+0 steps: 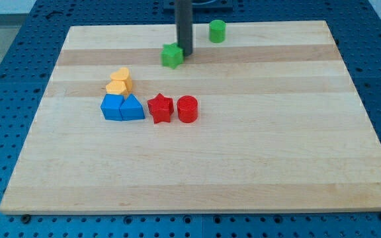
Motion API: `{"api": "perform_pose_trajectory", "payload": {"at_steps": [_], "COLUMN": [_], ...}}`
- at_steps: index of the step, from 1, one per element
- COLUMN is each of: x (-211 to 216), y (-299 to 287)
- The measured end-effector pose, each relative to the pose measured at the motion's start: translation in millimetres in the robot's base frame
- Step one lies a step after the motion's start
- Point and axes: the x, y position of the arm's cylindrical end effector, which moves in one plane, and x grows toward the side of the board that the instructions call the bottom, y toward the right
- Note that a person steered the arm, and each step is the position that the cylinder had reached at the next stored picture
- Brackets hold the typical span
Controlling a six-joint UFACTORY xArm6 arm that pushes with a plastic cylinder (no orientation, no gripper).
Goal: Push the green star to the top of the yellow heart
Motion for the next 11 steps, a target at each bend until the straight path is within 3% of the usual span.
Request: {"api": "perform_pose_trajectory", "payload": {"at_steps": [1, 3, 10, 11], "x": [7, 16, 35, 33], "y": [-30, 2, -60, 18]}}
